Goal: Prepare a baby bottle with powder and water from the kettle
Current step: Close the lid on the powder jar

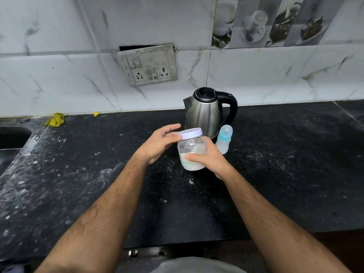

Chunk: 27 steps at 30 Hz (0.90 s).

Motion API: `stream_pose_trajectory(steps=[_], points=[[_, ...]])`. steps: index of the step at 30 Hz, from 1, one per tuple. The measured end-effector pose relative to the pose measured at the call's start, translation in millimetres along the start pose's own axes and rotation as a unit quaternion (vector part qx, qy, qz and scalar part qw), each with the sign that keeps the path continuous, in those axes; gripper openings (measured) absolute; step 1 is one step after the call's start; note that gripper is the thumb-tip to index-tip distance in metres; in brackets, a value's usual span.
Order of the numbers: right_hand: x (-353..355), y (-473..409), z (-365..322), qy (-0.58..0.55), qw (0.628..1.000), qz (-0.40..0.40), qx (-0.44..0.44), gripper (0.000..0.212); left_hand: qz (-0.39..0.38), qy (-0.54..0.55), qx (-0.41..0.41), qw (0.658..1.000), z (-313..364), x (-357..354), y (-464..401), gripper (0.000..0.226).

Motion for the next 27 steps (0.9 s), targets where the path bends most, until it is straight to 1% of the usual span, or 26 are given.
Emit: stream_pose_trajectory(steps=[1, 2, 4, 5, 6, 8, 9, 10, 12, 14, 15, 16, 18, 19, 20, 21, 22, 24, 25, 27], points=[[-1.5, -0.5, 1.1, 0.022, 0.999, 0.024, 0.004, 0.057, -0.009, 0.005, 0.01, 1.0, -0.5, -3.6, 0.3, 0.053], [-3.1, -1.0, 2.9, 0.052, 0.997, 0.049, -0.003, 0.065, -0.015, 0.002, 0.018, 1.0, 0.3, -8.3, 0.2, 0.062], [-9.7, -0.2, 5.6, 0.104, 0.991, 0.082, -0.017, 0.082, -0.002, -0.024, 0.024, 0.999, 1.7, -18.9, -1.3, 0.088], [-13.4, 0.9, 6.8, 0.119, 0.988, 0.095, -0.02, 0.085, 0.023, -0.042, 0.024, 0.999, 2.2, -24.1, -2.2, 0.097], [-16.8, 2.4, 7.4, 0.126, 0.986, 0.105, -0.022, 0.085, 0.055, -0.062, 0.02, 0.996, 2.6, -27.9, -2.7, 0.101], [-21.2, 4.3, 5.3, 0.116, 0.987, 0.107, -0.023, 0.085, 0.107, -0.081, 0.009, 0.991, 1.8, -30.8, -3.6, 0.1], [-21.4, 4.4, 5.1, 0.092, 0.991, 0.094, -0.023, 0.084, 0.114, -0.073, 0.008, 0.991, 0.4, -30.4, -4.1, 0.097], [-20.7, 4.5, 5.5, 0.051, 0.996, 0.07, -0.025, 0.08, 0.104, -0.055, 0.008, 0.993, -0.9, -28.7, -4.2, 0.095], [-18.7, 8.0, 3.1, -0.064, 0.997, -0.019, -0.037, 0.072, 0.046, -0.014, 0.012, 0.999, -0.7, -24.5, -3.1, 0.087], [-16.2, 12.3, 0.5, -0.159, 0.979, -0.11, -0.065, 0.071, -0.026, 0.01, 0.014, 1.0, 2.3, -20.8, -0.4, 0.077], [-14.4, 12.9, -1.2, -0.174, 0.973, -0.131, -0.071, 0.072, -0.04, 0.012, 0.009, 0.999, 3.7, -18.8, -0.3, 0.074], [-12.9, 11.8, -3.0, -0.171, 0.974, -0.134, -0.067, 0.069, -0.034, 0.006, 0.001, 0.999, 4.7, -16.3, -0.8, 0.072], [-9.1, 7.1, -6.5, -0.129, 0.985, -0.104, -0.04, 0.053, 0.023, -0.01, -0.013, 1.0, 5.7, -10.4, -2.1, 0.071], [-6.9, 4.4, -8.1, -0.09, 0.993, -0.078, -0.019, 0.045, 0.053, -0.017, -0.018, 0.998, 5.1, -8.2, -3.2, 0.07], [-5.4, 2.7, -10.2, -0.049, 0.997, -0.052, 0.003, 0.041, 0.073, -0.02, -0.019, 0.997, 3.7, -7.2, -4.2, 0.069], [-4.0, 1.6, -11.1, -0.006, 1.0, -0.019, 0.019, 0.041, 0.081, -0.019, -0.016, 0.996, 2.3, -8.1, -4.8, 0.067], [-2.9, 0.7, -10.4, 0.033, 0.999, 0.023, 0.021, 0.047, 0.078, -0.014, -0.008, 0.997, 1.3, -10.4, -5.0, 0.065], [-3.4, 1.1, -7.4, 0.129, 0.987, 0.1, 0.007, 0.073, 0.061, -0.013, 0.008, 0.998, 1.3, -19.5, -5.1, 0.073], [-6.5, 1.5, -6.6, 0.168, 0.979, 0.116, 0.003, 0.08, 0.062, -0.024, 0.01, 0.998, 2.5, -25.2, -5.4, 0.083], [-14.3, 1.5, -7.0, 0.197, 0.972, 0.125, 0.0, 0.082, 0.102, -0.057, 0.003, 0.993, 5.2, -34.1, -5.9, 0.101]])
Point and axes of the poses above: each hand's wrist, its own y-axis away from the middle knuckle, its own x-axis out of the back of the hand, z = x × y, the point moved 3 cm from there along -y, towards the middle knuckle, and after that the axes turned 6 degrees about z, right-handed, at the moved point
